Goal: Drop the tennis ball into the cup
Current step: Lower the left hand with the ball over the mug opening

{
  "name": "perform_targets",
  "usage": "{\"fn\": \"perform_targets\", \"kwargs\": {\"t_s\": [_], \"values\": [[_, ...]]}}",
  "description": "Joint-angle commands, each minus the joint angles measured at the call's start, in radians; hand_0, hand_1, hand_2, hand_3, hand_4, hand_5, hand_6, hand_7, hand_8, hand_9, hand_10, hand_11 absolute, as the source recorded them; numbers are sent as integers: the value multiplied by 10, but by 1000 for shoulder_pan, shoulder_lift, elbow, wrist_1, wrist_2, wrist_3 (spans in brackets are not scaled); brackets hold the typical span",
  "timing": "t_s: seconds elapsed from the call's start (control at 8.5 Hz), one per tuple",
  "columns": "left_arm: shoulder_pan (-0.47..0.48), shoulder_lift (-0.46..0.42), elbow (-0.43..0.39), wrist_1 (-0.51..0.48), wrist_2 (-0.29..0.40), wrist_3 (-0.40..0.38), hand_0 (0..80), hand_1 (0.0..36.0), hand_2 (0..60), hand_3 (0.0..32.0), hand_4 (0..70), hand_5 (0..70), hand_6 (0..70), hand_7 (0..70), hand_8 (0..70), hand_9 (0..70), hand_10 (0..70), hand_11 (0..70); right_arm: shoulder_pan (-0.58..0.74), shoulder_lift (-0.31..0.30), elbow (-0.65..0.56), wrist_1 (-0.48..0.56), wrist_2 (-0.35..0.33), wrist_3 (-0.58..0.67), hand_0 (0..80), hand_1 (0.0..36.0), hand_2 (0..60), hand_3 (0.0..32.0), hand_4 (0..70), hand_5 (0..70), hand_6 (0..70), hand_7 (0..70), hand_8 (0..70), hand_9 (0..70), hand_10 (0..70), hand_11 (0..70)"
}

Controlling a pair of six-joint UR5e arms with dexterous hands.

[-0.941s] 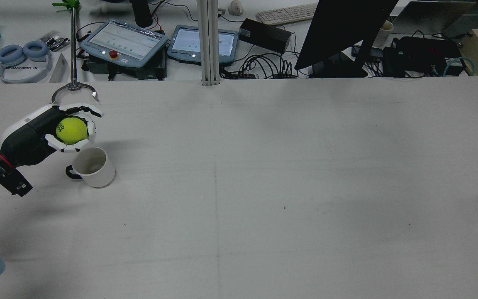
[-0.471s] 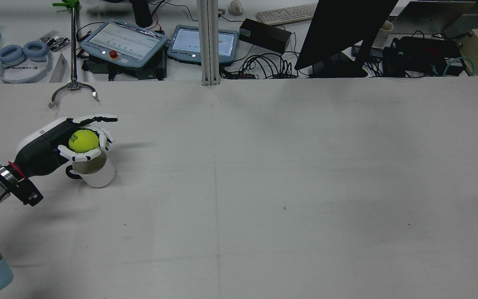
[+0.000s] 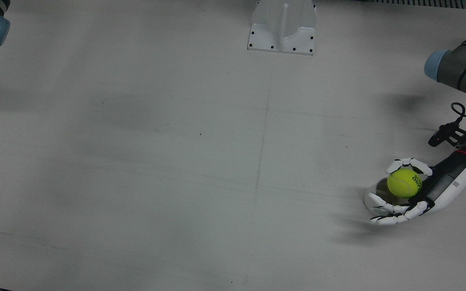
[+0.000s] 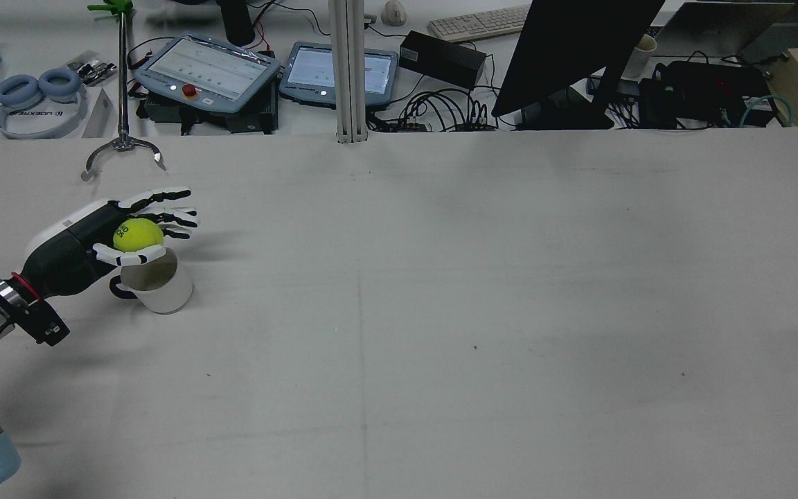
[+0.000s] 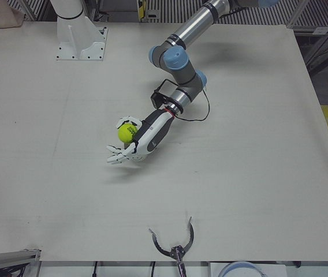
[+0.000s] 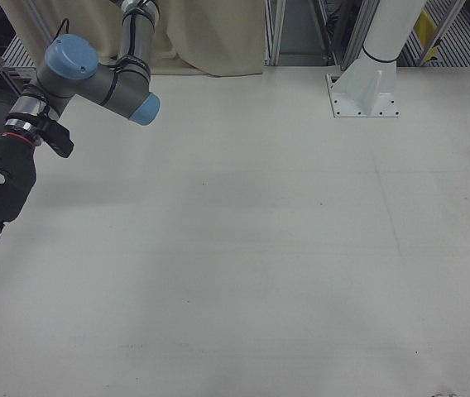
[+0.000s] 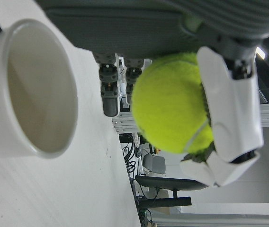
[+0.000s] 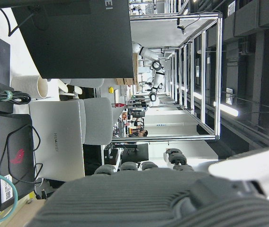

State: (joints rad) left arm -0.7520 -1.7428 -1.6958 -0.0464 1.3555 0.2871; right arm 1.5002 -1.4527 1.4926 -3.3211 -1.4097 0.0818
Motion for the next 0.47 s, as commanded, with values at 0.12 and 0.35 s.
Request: {"fn": "perform_targets", "kwargs": {"t_s": [0.12,0.35], "values": [[-4,3,1,-1,-1,-6,517,244,421,0,125,147,397,194,165,149,174,273,0,0,0,0,0,-1,0,0,0,0,0,0,0,0,0,0,0,0],[-6,5,1,-3,2,-8,507,233,401,0,120,140,376,195,159,146,174,272,0,0,0,0,0,-1,0,0,0,0,0,0,0,0,0,0,0,0]]}}
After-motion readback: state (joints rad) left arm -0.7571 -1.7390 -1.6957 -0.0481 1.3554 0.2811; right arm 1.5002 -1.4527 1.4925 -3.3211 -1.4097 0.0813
